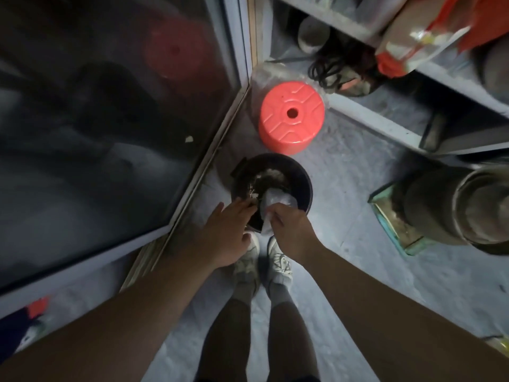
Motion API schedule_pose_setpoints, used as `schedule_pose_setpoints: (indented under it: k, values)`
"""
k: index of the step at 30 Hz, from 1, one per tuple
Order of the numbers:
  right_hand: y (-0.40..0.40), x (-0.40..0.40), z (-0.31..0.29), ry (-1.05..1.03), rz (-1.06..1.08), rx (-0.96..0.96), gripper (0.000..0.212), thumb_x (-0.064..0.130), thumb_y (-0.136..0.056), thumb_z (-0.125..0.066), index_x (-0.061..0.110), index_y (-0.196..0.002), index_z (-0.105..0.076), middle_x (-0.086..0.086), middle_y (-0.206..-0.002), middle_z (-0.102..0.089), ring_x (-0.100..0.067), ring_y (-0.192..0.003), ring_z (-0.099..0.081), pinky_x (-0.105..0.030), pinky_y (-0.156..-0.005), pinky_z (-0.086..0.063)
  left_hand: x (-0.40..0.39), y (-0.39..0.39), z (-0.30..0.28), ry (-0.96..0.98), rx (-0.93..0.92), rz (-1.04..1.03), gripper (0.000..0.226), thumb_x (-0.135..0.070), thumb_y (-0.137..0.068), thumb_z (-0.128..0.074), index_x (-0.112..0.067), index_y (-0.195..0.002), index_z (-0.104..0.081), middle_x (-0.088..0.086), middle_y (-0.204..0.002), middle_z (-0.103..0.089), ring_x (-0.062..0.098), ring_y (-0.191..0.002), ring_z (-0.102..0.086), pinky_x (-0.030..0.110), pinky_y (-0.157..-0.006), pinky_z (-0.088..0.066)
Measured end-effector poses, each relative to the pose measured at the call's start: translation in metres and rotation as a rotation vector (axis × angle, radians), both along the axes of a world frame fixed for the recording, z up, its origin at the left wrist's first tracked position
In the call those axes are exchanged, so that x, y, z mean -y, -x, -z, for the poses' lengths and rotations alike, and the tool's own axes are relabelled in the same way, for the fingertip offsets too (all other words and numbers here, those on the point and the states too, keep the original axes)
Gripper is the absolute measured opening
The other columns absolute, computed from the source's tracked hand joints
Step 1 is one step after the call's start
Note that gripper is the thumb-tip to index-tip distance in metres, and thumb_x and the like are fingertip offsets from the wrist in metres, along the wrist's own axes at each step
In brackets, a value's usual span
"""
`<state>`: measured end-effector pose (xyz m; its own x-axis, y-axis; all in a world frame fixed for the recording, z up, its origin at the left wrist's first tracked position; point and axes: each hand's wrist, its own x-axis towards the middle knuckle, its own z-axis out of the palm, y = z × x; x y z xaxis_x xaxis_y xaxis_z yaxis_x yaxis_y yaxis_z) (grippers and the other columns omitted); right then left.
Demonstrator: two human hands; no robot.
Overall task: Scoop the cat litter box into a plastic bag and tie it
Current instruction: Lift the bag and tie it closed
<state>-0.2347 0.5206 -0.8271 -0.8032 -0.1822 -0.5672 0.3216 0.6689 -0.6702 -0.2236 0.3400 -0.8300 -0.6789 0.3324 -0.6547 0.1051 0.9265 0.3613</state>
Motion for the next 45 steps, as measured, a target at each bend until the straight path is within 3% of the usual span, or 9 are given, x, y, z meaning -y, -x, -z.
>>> schedule_pose_setpoints:
  k: [3, 8, 13, 17, 22, 26, 30, 38, 45]
  values:
    - [-0.011, 0.009, 0.030, 0.021, -0.058, -0.023, 0.026, 0.003, -0.098, -0.049, 0.006, -0.104, -0.074, -0.008, -0.079, -0.072, -0.015, -0.062, -0.058, -0.008, -0.056, -0.041, 0.006, -0.010, 0.031, 0.035, 0.026, 0.031, 0.071, -0.036, -0.100, -0.050, -0.026, -0.161, -0.014, -0.005, -0.170, -0.007, 0.013, -0.156, -0.002, 0.043, -0.126, -0.005]
    - [-0.028, 0.021, 0.076, 0.011, -0.059, 0.044, 0.024, 0.002, -0.097, -0.051, 0.006, -0.096, -0.075, -0.012, -0.078, -0.071, -0.027, -0.067, -0.065, -0.040, -0.066, -0.055, 0.012, -0.020, 0.071, 0.046, 0.044, 0.047, 0.075, -0.035, -0.099, -0.052, -0.024, -0.161, -0.012, -0.003, -0.170, -0.006, 0.014, -0.156, -0.001, 0.044, -0.127, -0.007]
    - [-0.032, 0.028, 0.099, -0.037, -0.164, 0.186, 0.035, 0.002, -0.100, -0.048, 0.007, -0.130, -0.064, -0.013, -0.122, -0.068, -0.030, -0.108, -0.064, -0.022, -0.092, -0.044, 0.013, -0.026, 0.093, 0.055, 0.075, 0.048, 0.075, -0.033, -0.099, -0.053, -0.021, -0.161, -0.012, -0.001, -0.170, -0.005, 0.017, -0.157, -0.001, 0.044, -0.126, -0.007]
    - [-0.038, 0.028, 0.108, 0.009, -0.223, 0.226, 0.058, -0.001, -0.093, -0.054, 0.014, -0.149, -0.046, -0.009, -0.144, -0.054, -0.024, -0.131, -0.050, -0.005, -0.093, -0.023, 0.009, -0.027, 0.106, 0.055, 0.082, 0.038, 0.077, -0.034, -0.099, -0.052, -0.020, -0.161, -0.011, -0.001, -0.170, -0.002, 0.016, -0.157, 0.002, 0.043, -0.126, -0.003]
    - [-0.045, 0.022, 0.122, -0.119, -0.178, 0.113, 0.059, 0.000, -0.084, -0.057, 0.015, -0.142, -0.051, -0.009, -0.138, -0.055, -0.026, -0.127, -0.052, -0.030, -0.106, -0.045, 0.003, -0.026, 0.114, 0.052, 0.051, 0.061, 0.078, -0.038, -0.098, -0.053, -0.019, -0.162, -0.011, 0.000, -0.170, -0.004, 0.017, -0.157, 0.000, 0.044, -0.126, -0.004]
    - [-0.040, 0.008, 0.120, -0.354, -0.266, 0.002, 0.068, 0.010, -0.085, -0.062, 0.013, -0.150, -0.041, -0.012, -0.152, -0.041, -0.032, -0.145, -0.031, -0.042, -0.119, -0.030, -0.002, -0.024, 0.117, 0.065, 0.029, 0.079, 0.078, -0.036, -0.098, -0.052, -0.020, -0.162, -0.010, 0.000, -0.170, -0.003, 0.017, -0.157, 0.002, 0.044, -0.126, -0.001]
    - [-0.036, 0.003, 0.123, -0.502, -0.366, 0.042, 0.077, 0.020, -0.087, -0.061, 0.013, -0.156, -0.027, -0.010, -0.161, -0.029, -0.030, -0.151, -0.020, -0.042, -0.123, -0.022, -0.006, -0.027, 0.124, 0.077, 0.015, 0.062, 0.078, -0.034, -0.096, -0.053, -0.020, -0.161, -0.011, 0.001, -0.170, -0.003, 0.018, -0.157, 0.002, 0.045, -0.126, -0.002]
    - [-0.045, -0.002, 0.116, -0.468, -0.341, 0.075, 0.078, 0.021, -0.090, -0.060, 0.012, -0.158, -0.023, -0.011, -0.163, -0.025, -0.029, -0.152, -0.017, -0.040, -0.124, -0.019, -0.017, -0.044, 0.117, 0.081, -0.021, 0.038, 0.078, -0.031, -0.096, -0.056, -0.021, -0.161, -0.014, 0.000, -0.170, -0.010, 0.018, -0.157, -0.004, 0.043, -0.126, -0.004]
    - [-0.049, -0.018, 0.041, -0.441, -0.284, 0.089, 0.076, 0.021, -0.092, -0.057, 0.011, -0.158, -0.021, -0.011, -0.163, -0.025, -0.027, -0.152, -0.018, -0.037, -0.123, -0.021, -0.029, -0.047, 0.041, 0.080, -0.029, 0.057, 0.076, -0.037, -0.099, -0.050, -0.021, -0.161, -0.009, 0.001, -0.170, -0.006, 0.017, -0.157, 0.000, 0.042, -0.126, 0.000]
